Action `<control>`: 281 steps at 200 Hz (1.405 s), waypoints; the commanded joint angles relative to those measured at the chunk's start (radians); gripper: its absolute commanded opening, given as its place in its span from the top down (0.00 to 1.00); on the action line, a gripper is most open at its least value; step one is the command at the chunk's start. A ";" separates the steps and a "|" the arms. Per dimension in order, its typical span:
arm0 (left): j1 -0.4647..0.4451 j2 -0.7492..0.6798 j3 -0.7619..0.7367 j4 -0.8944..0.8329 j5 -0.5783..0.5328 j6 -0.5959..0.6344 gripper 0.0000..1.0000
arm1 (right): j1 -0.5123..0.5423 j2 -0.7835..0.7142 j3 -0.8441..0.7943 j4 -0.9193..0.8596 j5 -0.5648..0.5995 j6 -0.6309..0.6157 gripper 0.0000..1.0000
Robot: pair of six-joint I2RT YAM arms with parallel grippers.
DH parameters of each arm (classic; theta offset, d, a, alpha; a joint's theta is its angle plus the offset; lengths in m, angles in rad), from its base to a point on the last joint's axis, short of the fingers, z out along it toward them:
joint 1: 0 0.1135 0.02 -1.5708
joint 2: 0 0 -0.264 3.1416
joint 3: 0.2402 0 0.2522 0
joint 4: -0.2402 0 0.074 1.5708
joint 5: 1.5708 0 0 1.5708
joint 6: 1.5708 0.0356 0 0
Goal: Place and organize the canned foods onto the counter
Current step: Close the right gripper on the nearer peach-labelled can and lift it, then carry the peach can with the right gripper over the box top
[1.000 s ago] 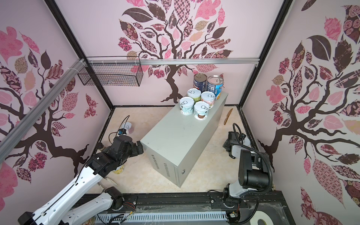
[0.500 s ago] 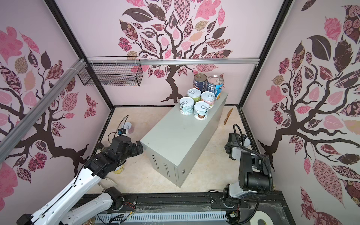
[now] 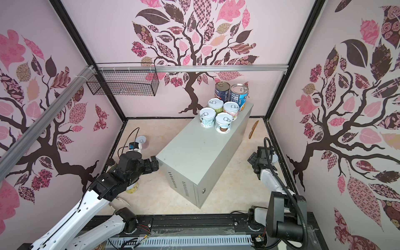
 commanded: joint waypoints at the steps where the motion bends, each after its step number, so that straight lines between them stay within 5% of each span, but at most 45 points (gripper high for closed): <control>1: -0.002 -0.024 -0.034 0.042 0.066 0.053 0.02 | -0.003 -0.098 0.061 -0.021 -0.098 0.018 0.32; 82: -0.008 -0.102 -0.038 0.088 0.183 0.108 0.02 | 0.083 -0.300 0.213 -0.167 -0.213 0.044 0.31; 206: -0.008 -0.146 0.188 -0.069 0.080 0.220 0.03 | 0.181 -0.421 0.556 -0.458 -0.331 -0.025 0.32; 281: -0.008 -0.138 0.297 -0.120 0.078 0.246 0.03 | 0.239 -0.372 0.826 -0.621 -0.433 -0.061 0.34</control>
